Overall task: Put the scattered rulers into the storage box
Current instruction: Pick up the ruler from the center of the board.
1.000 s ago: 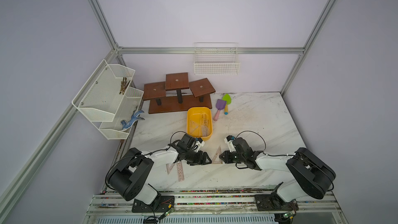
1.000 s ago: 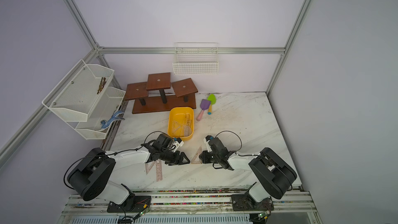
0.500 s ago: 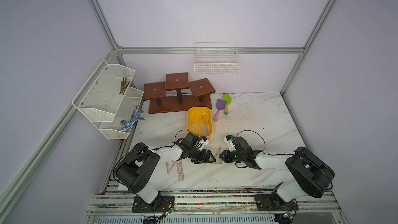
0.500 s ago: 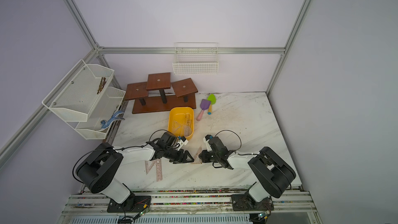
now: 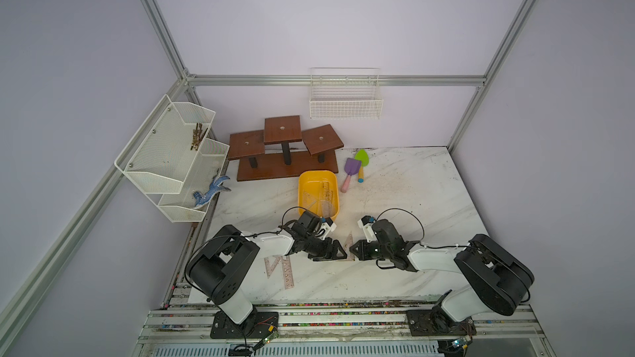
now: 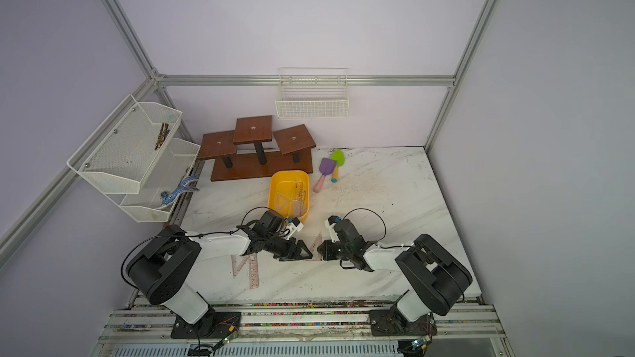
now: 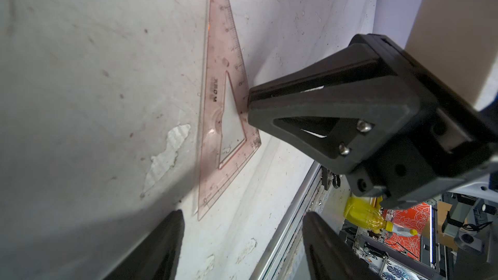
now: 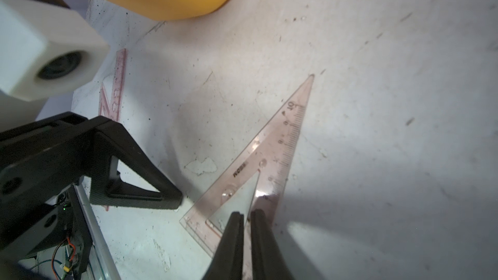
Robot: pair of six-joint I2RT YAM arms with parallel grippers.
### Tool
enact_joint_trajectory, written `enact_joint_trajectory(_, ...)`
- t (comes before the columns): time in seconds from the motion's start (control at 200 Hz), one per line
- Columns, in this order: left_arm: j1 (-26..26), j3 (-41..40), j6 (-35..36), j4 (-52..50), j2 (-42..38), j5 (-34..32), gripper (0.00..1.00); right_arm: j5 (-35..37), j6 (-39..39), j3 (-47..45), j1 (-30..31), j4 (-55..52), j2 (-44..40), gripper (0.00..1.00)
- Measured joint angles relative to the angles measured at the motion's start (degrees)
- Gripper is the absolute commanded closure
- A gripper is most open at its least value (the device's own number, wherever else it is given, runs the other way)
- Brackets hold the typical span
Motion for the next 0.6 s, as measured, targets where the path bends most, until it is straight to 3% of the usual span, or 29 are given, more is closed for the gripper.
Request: enact_joint_trajectory(0.6,-1.79,1.11,-0.46,0.24,0.81,-0.9,0.28,-1.25,0.07,-2.99,-0.44,5.4,0.0,0.85)
